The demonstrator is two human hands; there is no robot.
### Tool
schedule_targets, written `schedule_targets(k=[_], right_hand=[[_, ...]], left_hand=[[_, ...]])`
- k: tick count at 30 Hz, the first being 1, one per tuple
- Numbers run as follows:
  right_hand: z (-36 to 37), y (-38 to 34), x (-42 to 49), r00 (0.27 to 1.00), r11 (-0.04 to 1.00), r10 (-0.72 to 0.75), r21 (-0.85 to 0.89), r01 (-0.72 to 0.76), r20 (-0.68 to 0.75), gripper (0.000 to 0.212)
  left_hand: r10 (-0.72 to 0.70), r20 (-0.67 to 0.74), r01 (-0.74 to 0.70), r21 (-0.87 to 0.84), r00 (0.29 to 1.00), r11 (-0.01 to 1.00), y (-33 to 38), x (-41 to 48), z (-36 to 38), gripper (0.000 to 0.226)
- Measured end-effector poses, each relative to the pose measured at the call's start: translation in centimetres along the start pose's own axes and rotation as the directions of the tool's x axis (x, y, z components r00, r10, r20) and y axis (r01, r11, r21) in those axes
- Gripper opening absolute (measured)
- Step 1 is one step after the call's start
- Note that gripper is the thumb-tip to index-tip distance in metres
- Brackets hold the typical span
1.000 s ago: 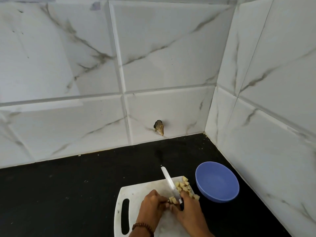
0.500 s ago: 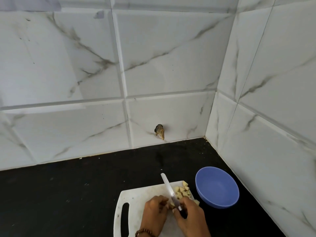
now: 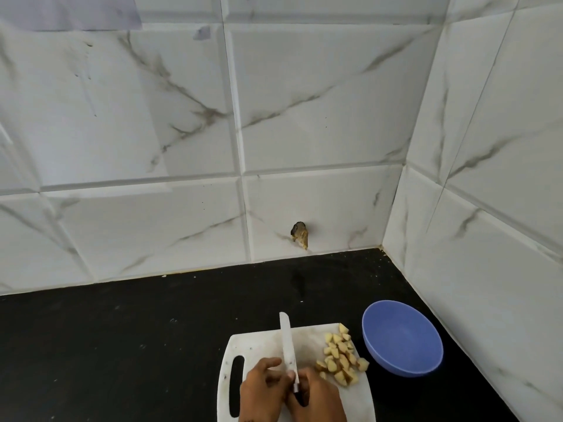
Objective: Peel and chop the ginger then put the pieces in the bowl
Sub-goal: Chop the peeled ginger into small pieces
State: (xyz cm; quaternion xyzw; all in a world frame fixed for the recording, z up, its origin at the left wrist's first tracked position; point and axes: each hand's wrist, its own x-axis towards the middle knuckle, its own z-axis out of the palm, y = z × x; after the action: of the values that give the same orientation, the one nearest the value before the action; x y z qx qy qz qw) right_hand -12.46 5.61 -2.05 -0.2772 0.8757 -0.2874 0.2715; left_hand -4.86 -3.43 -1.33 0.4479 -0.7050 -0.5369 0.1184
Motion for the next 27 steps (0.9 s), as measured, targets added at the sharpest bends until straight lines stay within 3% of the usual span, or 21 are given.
schedule_targets(k=[2,4,9,12,15,21,27], right_hand=[[0.5,0.6,0.4,0.991,0.998,-0.045,-0.028,0.049,0.124,0.036],[0.7,0.9,0.9,0.986,0.998,-0.059,-0.026,0.064,0.156,0.041],[1.0,0.3,0.9,0.986,0.99,-0.085,-0.097,0.099,0.143,0.02],[1.2,0.2,0.8,0.991,0.991,-0.091,-0.089,0.1,0.095,0.017],[0.9,0.0,0.8,0.998,0.995,-0.056,-0.079,0.056,-0.006,0.029],[-1.9,1.5,-0.3,0.991,0.996,-0.065,0.046,0.071,-0.117,0.02],[-5.2,2.7,-1.0,0.943,0.99,-0.138,-0.041,0.132,-0.302,0.008]], left_hand=[[-0.026,-0.017,0.026,0.013,1.0,1.0,-0.5,0.0,-0.5,0.025],[-0.045,-0.029,0.046,0.031,0.999,0.998,-1.0,0.1,-0.7,0.025],[-0.04,-0.054,0.046,0.107,0.998,0.993,-1.0,0.4,-1.0,0.018],[-0.012,-0.076,0.023,0.148,0.997,0.989,-1.0,0.9,-0.9,0.016],[0.006,-0.083,0.009,0.183,0.997,0.983,-1.0,1.1,-0.6,0.015],[0.031,-0.137,0.007,0.27,0.99,0.963,-0.8,0.9,0.2,0.014],[0.127,-0.218,-0.016,0.449,0.968,0.893,0.8,0.2,1.2,0.016]])
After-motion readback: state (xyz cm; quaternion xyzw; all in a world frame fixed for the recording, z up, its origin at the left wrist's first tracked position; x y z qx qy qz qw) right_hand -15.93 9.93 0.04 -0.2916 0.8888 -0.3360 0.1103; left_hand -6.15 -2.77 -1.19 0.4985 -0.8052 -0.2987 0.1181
